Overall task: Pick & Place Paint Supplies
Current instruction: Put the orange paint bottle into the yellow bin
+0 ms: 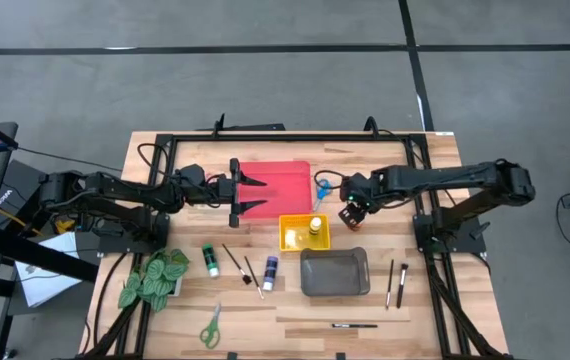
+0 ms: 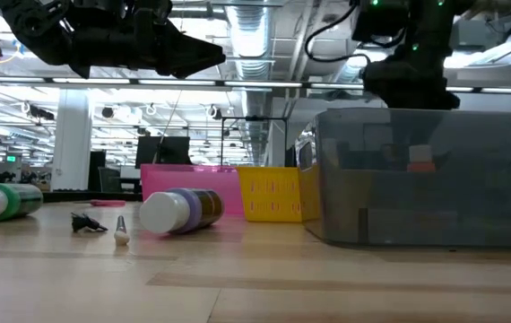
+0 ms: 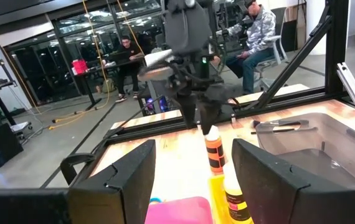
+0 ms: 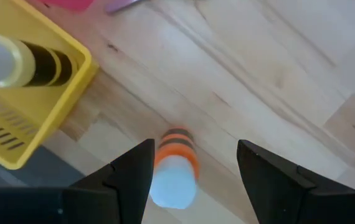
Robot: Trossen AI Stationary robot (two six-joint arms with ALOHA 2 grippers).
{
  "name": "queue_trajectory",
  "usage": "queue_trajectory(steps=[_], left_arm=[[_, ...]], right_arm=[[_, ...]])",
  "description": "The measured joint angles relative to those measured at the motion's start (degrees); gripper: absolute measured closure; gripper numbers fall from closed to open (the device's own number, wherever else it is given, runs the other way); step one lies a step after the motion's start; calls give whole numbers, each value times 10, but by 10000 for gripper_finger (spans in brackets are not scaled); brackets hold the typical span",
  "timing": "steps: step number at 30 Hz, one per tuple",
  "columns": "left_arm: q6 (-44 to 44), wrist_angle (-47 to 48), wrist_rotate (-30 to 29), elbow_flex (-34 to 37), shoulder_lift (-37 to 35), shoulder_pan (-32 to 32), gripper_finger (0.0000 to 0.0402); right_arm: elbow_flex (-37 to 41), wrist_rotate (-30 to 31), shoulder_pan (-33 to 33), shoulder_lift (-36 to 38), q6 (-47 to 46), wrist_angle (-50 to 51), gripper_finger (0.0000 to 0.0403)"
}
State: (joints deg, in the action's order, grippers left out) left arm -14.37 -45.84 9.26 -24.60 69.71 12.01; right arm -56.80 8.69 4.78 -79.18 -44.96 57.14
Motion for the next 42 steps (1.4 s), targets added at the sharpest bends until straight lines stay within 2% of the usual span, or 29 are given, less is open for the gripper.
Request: queue_trajectory(steps=[14, 30, 37, 42], left_arm=[[0, 0, 0, 0, 0, 0, 198], [0, 0, 0, 0, 0, 0, 198], [0, 0, 0, 0, 0, 0, 198], [0, 0, 0, 0, 0, 0, 198]], right_arm=[[0, -16, -36, -26, -37, 6, 179], [0, -16, -37, -26, -29, 18, 181], [0, -16, -37, -26, -27, 20, 197], [0, -16, -37, -26, -26, 20, 224]])
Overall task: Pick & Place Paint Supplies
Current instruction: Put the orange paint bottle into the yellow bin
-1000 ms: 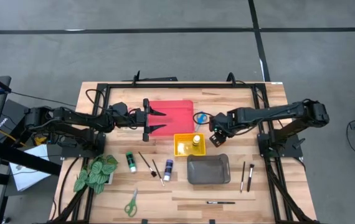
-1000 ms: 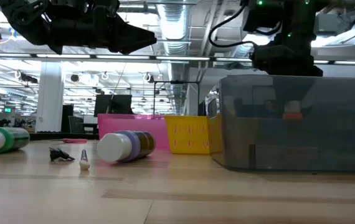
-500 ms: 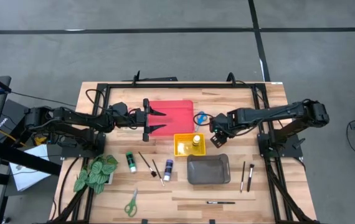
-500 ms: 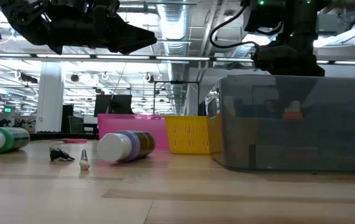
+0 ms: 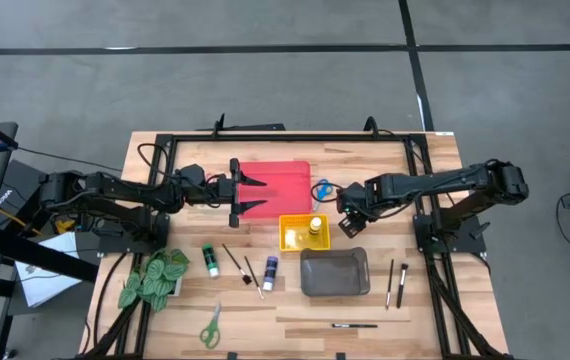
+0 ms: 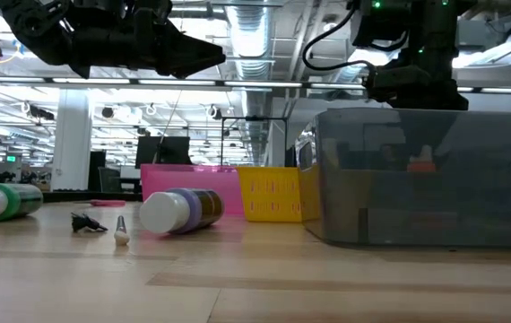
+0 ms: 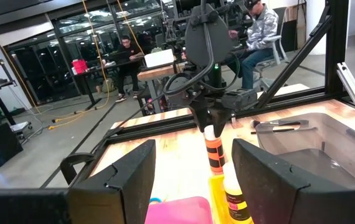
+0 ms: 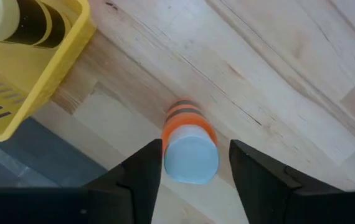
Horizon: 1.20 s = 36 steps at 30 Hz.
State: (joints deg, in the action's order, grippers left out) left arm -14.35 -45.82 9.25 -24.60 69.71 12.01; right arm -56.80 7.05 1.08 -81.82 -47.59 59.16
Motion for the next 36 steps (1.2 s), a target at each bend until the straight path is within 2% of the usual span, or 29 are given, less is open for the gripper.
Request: queue_trajectory(steps=[9, 26, 36], left_arm=[[0, 0, 0, 0, 0, 0, 198], [0, 0, 0, 0, 0, 0, 198], [0, 0, 0, 0, 0, 0, 198]], right_arm=[[0, -12, 0, 0, 6, 0, 295], [-2, -14, -4, 3, 13, -20, 294], [-77, -18, -35, 5, 40, 7, 293]])
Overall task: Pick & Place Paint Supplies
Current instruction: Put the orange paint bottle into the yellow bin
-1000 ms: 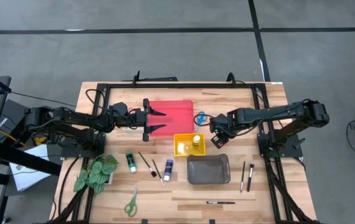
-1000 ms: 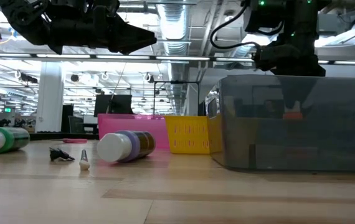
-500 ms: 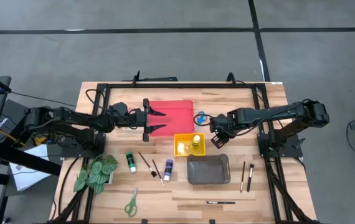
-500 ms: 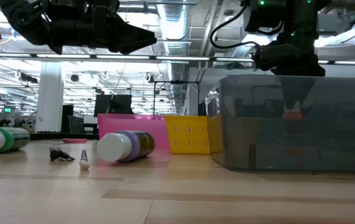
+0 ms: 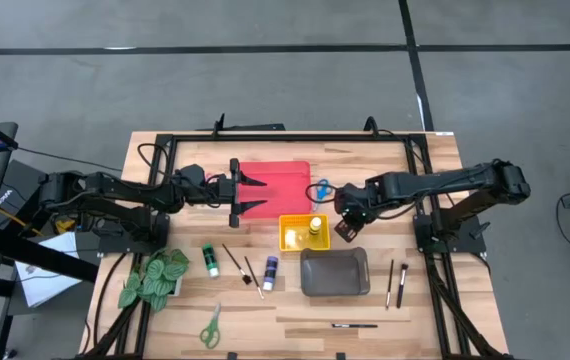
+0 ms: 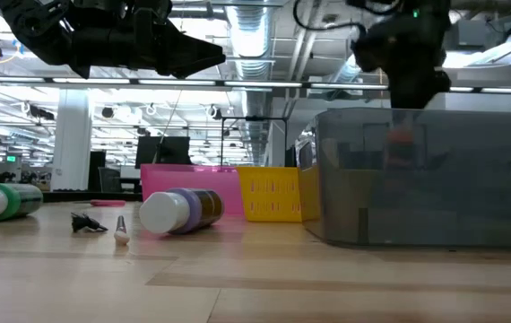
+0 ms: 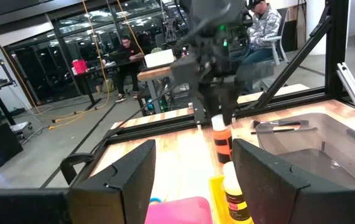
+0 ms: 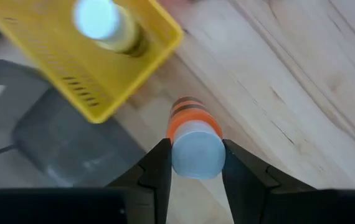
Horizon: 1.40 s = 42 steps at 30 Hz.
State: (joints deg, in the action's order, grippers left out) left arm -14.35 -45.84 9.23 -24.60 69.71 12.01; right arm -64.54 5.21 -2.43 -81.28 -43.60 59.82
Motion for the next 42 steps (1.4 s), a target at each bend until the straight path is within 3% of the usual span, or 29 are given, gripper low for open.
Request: queue_trajectory(steps=[9, 17, 24, 28, 36, 42], left_arm=[[0, -2, 0, 0, 0, 0, 198], [0, -2, 0, 0, 0, 0, 198], [-1, -2, 0, 0, 0, 0, 198], [-3, -2, 0, 0, 0, 0, 198], [-4, 7, 0, 0, 0, 0, 198], [-4, 24, 0, 0, 0, -1, 198]], right_arm=[[-63, -6, -22, -1, 15, 6, 293], [-74, -10, -29, -2, 12, -2, 294], [-87, -63, -39, -4, 6, -57, 294], [-158, -57, -56, -43, 18, -24, 295], [-383, -38, -66, -192, 117, 129, 295], [-421, -38, -65, -229, 148, 151, 295]])
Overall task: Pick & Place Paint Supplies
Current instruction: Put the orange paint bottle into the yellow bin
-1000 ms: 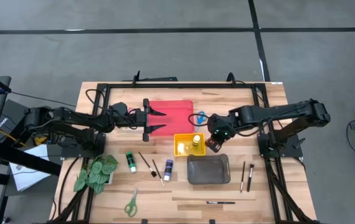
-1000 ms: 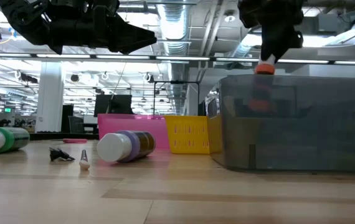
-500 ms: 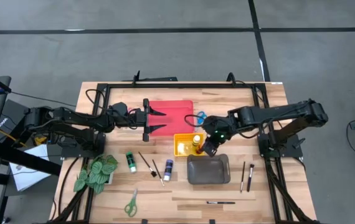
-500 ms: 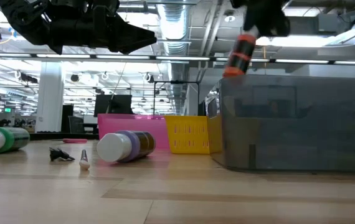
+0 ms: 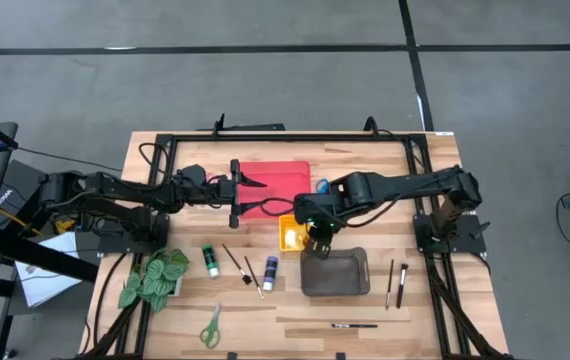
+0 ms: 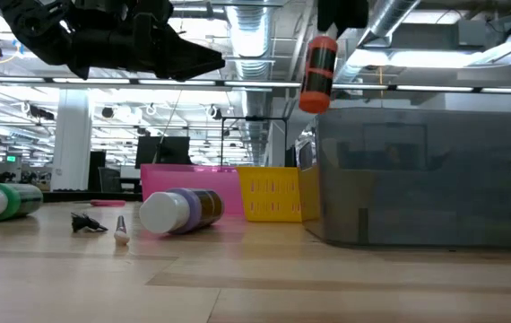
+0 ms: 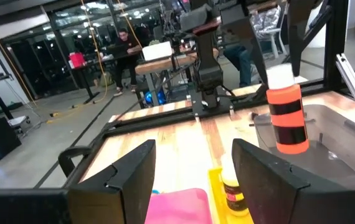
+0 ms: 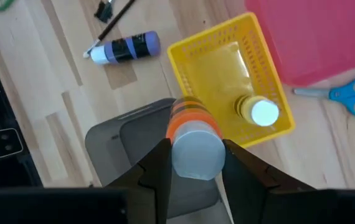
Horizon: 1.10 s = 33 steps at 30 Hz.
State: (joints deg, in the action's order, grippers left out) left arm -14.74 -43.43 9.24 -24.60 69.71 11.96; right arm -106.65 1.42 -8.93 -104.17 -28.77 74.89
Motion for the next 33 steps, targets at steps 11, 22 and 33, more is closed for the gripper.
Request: queue_trajectory(steps=[11, 22, 33], left_arm=[[0, 6, 0, 0, 0, 0, 198], [0, 9, 0, 0, 0, 0, 198], [0, 10, 0, 0, 0, 0, 198]], right_arm=[[48, 16, -9, -4, -12, -7, 295], [115, 18, 5, 27, -12, -67, 295], [137, 10, 25, 26, 9, -68, 295]])
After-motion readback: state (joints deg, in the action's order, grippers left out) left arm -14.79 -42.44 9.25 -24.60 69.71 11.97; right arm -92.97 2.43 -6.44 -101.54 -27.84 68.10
